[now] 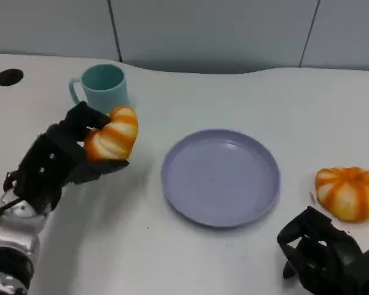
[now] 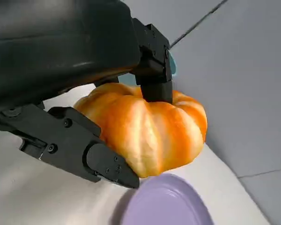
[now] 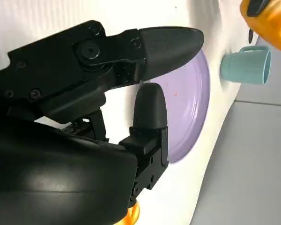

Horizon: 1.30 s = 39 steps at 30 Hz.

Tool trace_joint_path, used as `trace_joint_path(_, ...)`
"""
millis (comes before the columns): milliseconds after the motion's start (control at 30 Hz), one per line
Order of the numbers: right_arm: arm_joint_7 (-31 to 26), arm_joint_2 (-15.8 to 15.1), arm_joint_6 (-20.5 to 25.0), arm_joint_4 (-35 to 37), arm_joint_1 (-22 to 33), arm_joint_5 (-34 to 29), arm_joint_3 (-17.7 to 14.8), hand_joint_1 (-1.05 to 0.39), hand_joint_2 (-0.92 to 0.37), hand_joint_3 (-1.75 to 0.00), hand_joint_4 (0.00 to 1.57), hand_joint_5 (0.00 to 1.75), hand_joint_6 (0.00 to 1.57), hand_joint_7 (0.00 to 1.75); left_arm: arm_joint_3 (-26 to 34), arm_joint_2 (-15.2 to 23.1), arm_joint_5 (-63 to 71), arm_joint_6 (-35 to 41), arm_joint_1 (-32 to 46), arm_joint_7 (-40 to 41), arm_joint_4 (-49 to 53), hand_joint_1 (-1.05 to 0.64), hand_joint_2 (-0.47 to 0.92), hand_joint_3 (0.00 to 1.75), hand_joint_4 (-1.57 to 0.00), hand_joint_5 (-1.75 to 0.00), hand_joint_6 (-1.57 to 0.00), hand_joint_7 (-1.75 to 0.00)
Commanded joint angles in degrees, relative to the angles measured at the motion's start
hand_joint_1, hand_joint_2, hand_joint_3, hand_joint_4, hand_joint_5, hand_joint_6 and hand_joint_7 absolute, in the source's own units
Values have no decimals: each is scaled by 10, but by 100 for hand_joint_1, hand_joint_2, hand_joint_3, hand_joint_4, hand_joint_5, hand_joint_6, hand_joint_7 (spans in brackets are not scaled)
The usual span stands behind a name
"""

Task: Grasp the bread from the table and place it into the plate.

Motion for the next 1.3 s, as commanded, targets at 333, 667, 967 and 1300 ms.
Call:
trace_joint_path(333,-6,-5,-6,23,-19,-8,-1,-30,-92,-33,60,175,39,175,-131,-49,158,-70,-90,5,-56,-7,87,3,-88,-175,-67,-175)
trace_joint_path(667,-14,4,-7,19,-16,-21,6,-31,-92,-33,60,175,40,175,-205,-93,249,-16,-172,50,43,-12,88,4,-87,-175,-63,-175)
trace_joint_path(967,-13,15,-8,20,-13,-18,9,-30,-92,-33,57,175,39,175,-267,-92,324,0,-203,105,90,-35,85,2,-75,-175,-50,-175)
trace_joint_path(1300,-15,21,-19,20,-9,-13,11,-29,-92,-34,60,175,38,175,-329,-84,378,22,-230,58,98,-95,92,32,-4,-32,-16,-8)
